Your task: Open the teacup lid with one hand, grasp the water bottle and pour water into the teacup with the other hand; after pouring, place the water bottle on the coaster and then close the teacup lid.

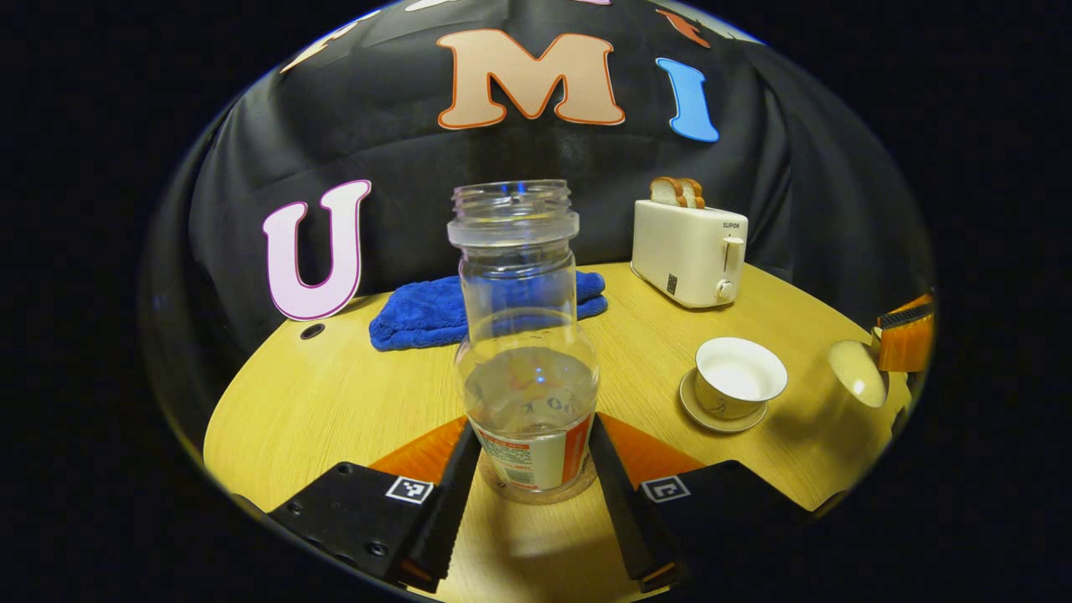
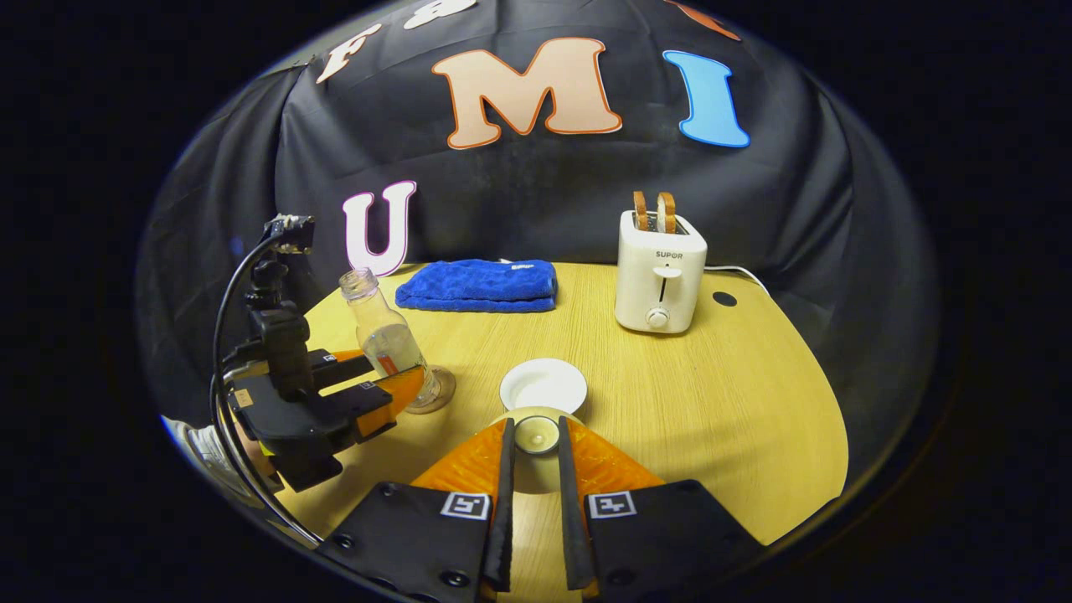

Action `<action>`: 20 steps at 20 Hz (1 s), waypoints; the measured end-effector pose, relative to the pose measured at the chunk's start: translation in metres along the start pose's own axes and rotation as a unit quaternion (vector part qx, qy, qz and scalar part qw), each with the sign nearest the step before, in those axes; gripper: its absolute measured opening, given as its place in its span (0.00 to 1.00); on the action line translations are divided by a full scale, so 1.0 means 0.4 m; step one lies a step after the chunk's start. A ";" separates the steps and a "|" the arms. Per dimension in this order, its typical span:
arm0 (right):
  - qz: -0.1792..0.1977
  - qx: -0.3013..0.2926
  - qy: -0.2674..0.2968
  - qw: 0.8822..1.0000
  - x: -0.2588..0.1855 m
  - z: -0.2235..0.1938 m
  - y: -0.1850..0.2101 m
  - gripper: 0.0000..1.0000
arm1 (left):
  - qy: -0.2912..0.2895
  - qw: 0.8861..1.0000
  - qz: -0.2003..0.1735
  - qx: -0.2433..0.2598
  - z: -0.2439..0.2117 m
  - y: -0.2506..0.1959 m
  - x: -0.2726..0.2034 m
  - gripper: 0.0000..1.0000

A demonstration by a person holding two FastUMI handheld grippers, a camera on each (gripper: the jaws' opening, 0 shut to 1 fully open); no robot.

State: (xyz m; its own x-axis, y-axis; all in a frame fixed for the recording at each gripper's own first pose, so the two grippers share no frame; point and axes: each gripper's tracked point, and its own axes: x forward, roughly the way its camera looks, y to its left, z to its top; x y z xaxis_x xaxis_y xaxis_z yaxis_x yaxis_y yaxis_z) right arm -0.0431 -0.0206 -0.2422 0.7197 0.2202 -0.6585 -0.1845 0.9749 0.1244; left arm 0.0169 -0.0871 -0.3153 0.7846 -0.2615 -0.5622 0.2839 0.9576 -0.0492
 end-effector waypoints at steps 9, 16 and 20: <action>0.000 0.002 -0.017 1.000 0.059 0.049 -0.009 0.28 | -0.015 1.000 -0.002 0.010 0.024 -0.010 -0.051 0.99; -0.007 -0.012 -0.025 1.000 0.140 0.073 -0.022 0.28 | -0.029 0.999 0.000 0.013 0.048 -0.020 -0.135 0.98; -0.011 -0.023 -0.024 0.999 0.182 0.071 -0.022 0.25 | -0.037 0.999 0.005 0.018 0.074 -0.027 -0.184 0.98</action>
State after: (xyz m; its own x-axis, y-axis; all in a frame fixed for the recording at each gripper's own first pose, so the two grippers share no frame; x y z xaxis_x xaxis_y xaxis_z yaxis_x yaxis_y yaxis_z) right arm 0.0297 -0.0121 -0.2702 0.7548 0.2012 -0.6243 -0.1977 0.9773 0.0758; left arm -0.0276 -0.0818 -0.2490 0.8256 -0.2614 -0.5001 0.2945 0.9556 -0.0133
